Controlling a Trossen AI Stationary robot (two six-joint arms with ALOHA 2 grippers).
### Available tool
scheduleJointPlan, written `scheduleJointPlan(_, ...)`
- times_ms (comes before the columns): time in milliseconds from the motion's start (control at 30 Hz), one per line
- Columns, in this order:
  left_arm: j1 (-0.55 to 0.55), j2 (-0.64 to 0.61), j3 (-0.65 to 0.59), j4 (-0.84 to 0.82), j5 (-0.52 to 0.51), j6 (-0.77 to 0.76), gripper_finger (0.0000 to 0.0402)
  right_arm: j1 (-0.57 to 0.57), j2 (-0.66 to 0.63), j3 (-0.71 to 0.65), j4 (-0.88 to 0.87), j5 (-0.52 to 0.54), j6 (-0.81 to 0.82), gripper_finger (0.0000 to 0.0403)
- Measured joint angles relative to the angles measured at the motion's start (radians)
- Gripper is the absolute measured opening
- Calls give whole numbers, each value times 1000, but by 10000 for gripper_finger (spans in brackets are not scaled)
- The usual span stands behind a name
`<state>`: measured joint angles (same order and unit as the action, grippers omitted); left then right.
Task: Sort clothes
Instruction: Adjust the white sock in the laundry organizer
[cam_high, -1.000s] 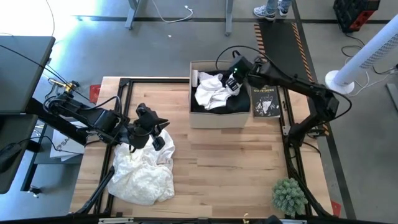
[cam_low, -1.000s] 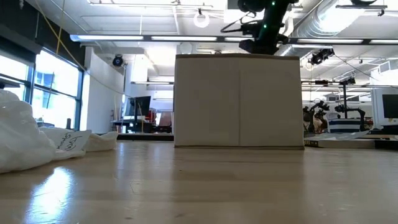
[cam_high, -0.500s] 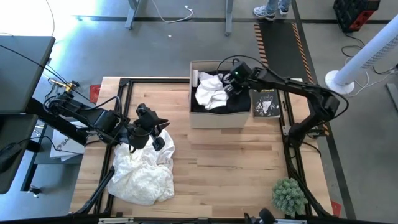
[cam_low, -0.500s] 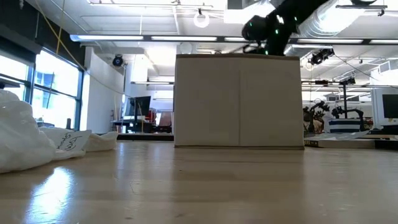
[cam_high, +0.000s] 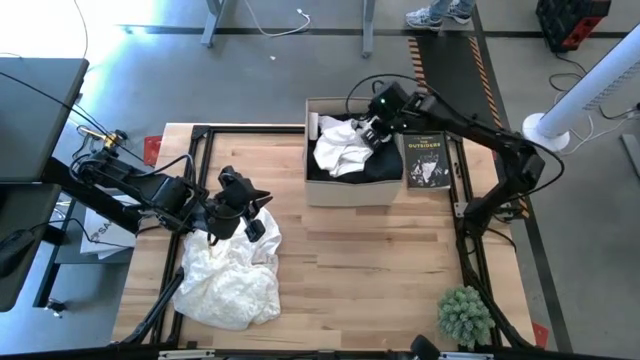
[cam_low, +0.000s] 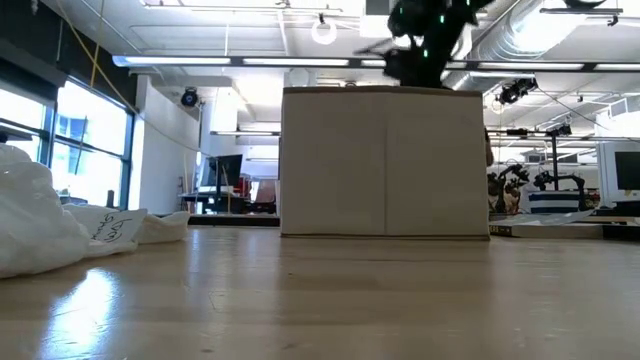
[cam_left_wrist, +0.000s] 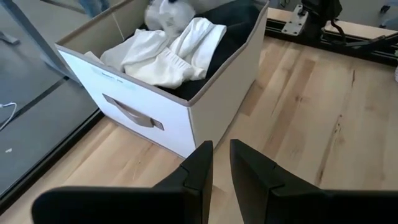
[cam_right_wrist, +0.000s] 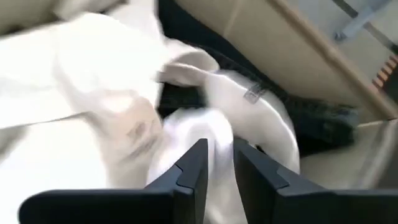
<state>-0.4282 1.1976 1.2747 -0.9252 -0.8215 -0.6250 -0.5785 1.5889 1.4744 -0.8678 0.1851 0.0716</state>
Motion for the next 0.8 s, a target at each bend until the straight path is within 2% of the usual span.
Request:
scheduleJointPlan(133, 0, 0, 0, -4, 5, 0, 53, 42, 2, 103, -67, -3, -10, 71)
scheduleJointPlan(200, 0, 0, 0, -5, 5, -1, 53, 47, 0, 109, -31, 23, -25, 71)
scheduleJointPlan(400, 0, 0, 0, -9, 7, 0, 53, 9, 29, -16, 109, 187, 47, 70)
scheduleJointPlan(600, 0, 0, -31, -11, -4, -7, 53, 5, 176, -140, 192, 180, 81, 70)
scheduleJointPlan(700, 0, 0, -63, 1, -10, -25, 53, 25, 254, -120, 183, 192, 51, 70)
scheduleJointPlan(800, 0, 0, -79, 2, -3, -50, 53, 47, 314, -50, 77, 250, 24, 70)
